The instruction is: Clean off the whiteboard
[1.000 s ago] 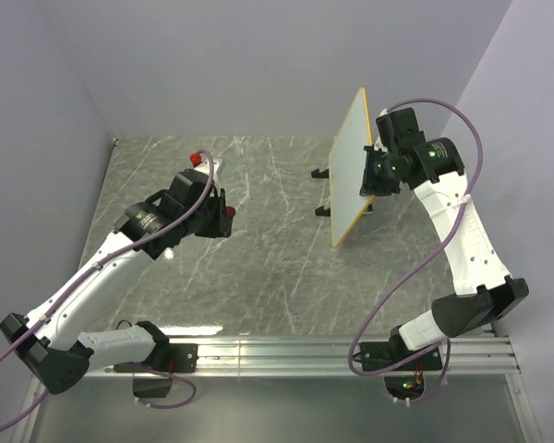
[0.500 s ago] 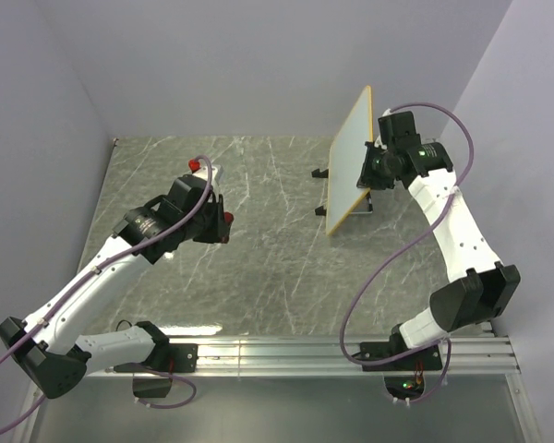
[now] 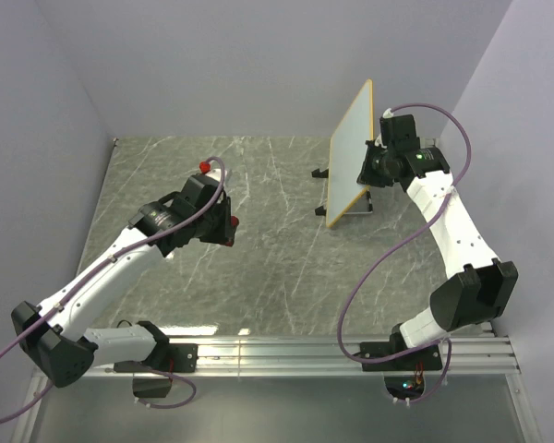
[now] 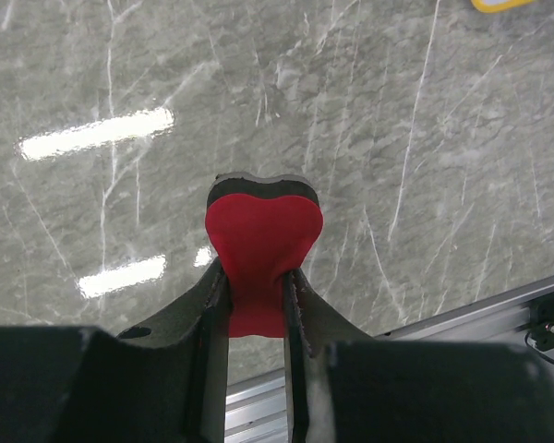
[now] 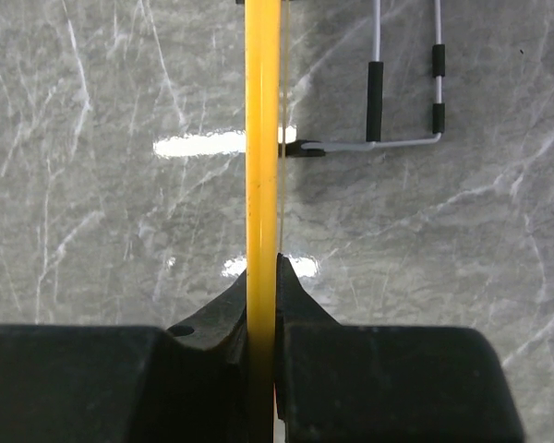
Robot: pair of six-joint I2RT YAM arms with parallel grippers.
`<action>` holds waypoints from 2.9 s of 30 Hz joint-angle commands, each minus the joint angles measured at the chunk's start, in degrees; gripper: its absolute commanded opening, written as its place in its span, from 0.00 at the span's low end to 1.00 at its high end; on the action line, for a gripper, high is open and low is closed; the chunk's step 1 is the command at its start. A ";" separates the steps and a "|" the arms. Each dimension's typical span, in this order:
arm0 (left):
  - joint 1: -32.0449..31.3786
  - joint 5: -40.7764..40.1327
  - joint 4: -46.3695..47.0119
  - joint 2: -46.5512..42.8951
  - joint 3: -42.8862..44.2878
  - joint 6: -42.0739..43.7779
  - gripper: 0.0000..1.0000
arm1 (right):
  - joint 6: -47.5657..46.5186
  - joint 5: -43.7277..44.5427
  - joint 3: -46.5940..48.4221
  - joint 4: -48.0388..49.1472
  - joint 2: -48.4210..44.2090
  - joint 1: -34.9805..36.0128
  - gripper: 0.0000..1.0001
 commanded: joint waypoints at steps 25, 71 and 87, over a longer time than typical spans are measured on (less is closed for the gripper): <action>0.78 1.38 3.79 11.74 8.20 2.10 0.00 | 1.00 -2.59 -3.73 0.59 -2.20 -0.23 0.10; 7.46 -5.73 5.64 44.19 27.98 1.31 0.98 | 3.63 5.05 -14.01 -3.63 -22.83 -3.66 0.93; 8.60 -3.11 4.06 19.50 18.76 -5.63 0.99 | 5.66 -3.55 -6.98 -1.79 -34.00 -3.31 0.94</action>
